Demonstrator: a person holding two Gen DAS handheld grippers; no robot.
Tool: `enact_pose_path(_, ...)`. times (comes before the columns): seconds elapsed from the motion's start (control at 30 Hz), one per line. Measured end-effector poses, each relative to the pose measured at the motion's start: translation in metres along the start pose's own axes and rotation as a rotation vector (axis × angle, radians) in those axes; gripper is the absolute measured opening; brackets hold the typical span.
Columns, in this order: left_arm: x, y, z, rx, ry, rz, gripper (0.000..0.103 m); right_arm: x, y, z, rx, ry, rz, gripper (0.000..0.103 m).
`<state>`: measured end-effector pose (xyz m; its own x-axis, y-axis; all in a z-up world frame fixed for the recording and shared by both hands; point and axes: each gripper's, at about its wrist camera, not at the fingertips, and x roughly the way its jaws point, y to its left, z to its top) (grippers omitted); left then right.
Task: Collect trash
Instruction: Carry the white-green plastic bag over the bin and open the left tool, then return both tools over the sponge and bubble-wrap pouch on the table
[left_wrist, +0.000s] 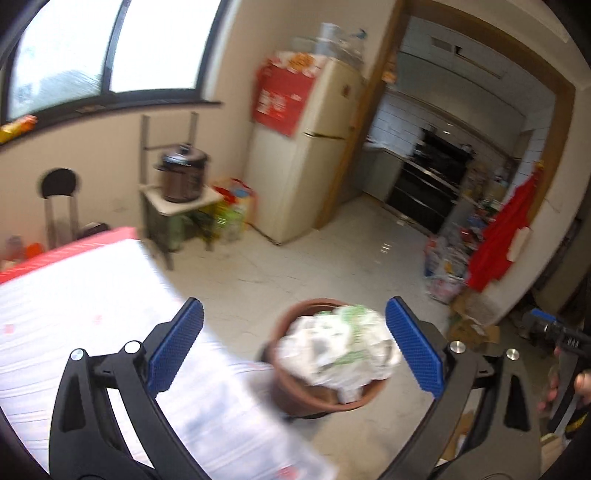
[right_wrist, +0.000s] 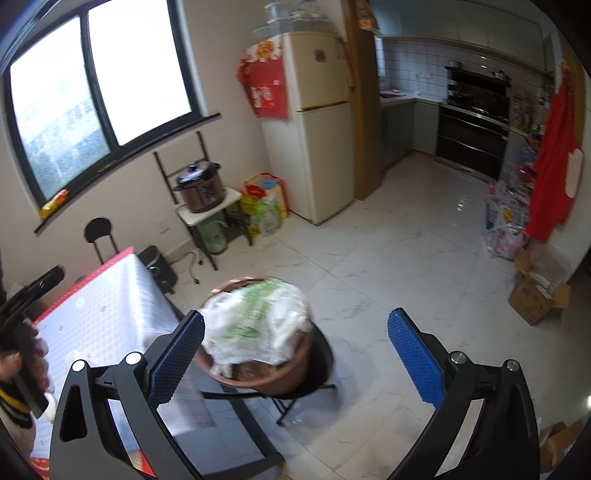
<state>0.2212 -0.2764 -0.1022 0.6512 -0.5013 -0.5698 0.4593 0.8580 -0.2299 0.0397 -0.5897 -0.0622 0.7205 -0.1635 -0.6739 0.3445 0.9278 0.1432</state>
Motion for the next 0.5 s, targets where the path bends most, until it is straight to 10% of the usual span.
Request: enact_pose_path(0.5, -0.222, 0.209, -0.092, -0.324, -0.067, 0.47, 0.097, 0.036, 0.233, -0.003, -0.257, 0.05, 0.338, 0.098)
